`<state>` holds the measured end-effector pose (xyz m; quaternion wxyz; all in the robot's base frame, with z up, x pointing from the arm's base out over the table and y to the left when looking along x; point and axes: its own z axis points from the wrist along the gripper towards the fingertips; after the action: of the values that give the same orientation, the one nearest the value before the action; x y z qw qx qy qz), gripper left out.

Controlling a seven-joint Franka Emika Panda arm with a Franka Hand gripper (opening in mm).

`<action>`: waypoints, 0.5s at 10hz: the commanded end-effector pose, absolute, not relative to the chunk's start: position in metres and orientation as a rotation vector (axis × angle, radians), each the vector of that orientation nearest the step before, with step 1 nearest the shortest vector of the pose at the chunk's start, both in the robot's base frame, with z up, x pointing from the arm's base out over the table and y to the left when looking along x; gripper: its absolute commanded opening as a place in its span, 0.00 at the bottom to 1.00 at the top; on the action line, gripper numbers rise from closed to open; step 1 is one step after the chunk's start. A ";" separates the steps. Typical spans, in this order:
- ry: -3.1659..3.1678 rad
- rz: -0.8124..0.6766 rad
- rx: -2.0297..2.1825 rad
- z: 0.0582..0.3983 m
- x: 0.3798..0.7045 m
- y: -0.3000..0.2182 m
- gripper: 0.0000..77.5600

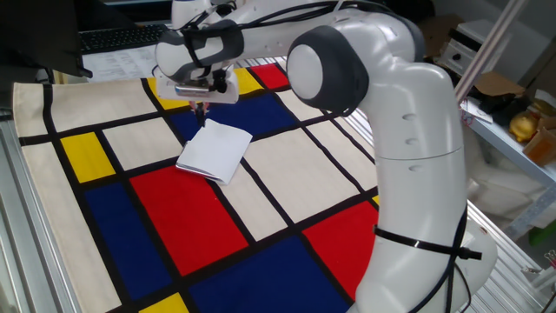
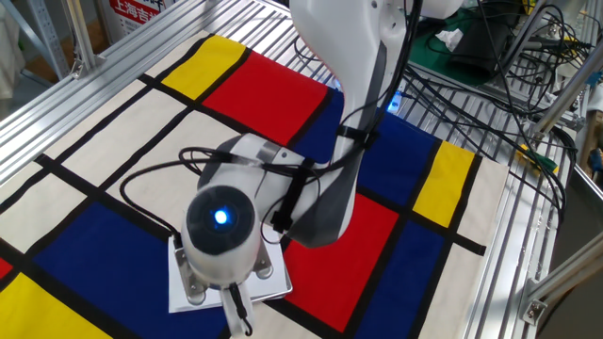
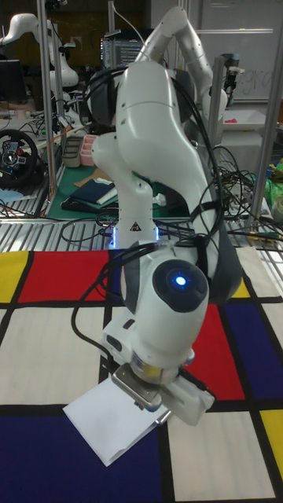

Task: Unfold a piece of paper

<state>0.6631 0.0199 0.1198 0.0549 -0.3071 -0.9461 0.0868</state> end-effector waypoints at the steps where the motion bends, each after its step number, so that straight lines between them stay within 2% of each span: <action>1: -2.871 0.307 -0.919 0.118 0.664 0.017 0.00; 3: -2.863 0.320 -0.933 0.115 0.665 0.018 0.00; 4: -2.860 0.322 -0.936 0.114 0.665 0.018 1.00; 5: -2.860 0.322 -0.936 0.114 0.665 0.018 1.00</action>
<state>0.6638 0.0178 0.1151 0.0566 -0.3043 -0.9453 0.1025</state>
